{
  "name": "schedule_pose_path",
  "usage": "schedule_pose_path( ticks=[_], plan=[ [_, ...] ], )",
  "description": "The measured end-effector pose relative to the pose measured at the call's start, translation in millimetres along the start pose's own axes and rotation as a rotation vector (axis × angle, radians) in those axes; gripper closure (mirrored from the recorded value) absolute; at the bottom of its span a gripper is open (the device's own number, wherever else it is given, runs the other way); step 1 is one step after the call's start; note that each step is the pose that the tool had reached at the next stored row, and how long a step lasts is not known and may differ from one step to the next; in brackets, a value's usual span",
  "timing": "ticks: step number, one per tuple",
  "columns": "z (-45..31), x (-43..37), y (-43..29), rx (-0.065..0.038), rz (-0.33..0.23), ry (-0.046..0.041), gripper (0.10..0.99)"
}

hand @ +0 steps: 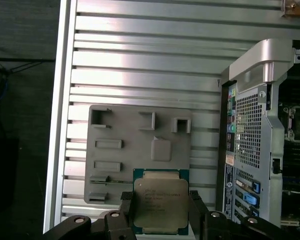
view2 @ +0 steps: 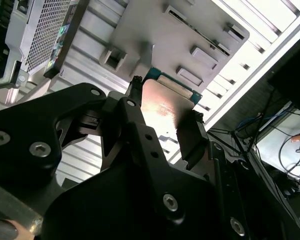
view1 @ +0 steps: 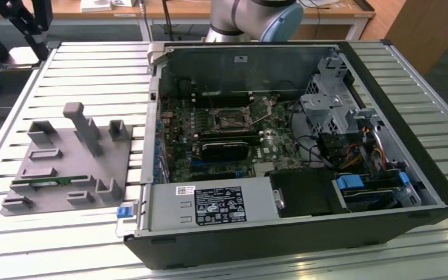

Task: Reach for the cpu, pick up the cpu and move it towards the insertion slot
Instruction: 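Pick up the cpu and move it towards the insertion slot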

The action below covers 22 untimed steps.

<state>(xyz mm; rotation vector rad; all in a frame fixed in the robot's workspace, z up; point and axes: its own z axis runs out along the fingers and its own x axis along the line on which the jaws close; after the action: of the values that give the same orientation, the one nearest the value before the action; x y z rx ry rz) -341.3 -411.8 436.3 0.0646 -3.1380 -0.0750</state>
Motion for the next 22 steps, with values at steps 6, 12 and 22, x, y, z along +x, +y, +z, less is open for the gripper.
schedule_pose_path(
  ticks=[6, 12, 22],
  plan=[
    [0.0, -8.4, -0.3, 0.0, 0.0, 0.0, 0.557],
    [0.0, -16.1, -0.7, 0.0, 0.0, 0.0, 0.557],
    [-0.1, -26.9, -1.1, 0.0, 0.0, 0.0, 0.557]
  ],
)
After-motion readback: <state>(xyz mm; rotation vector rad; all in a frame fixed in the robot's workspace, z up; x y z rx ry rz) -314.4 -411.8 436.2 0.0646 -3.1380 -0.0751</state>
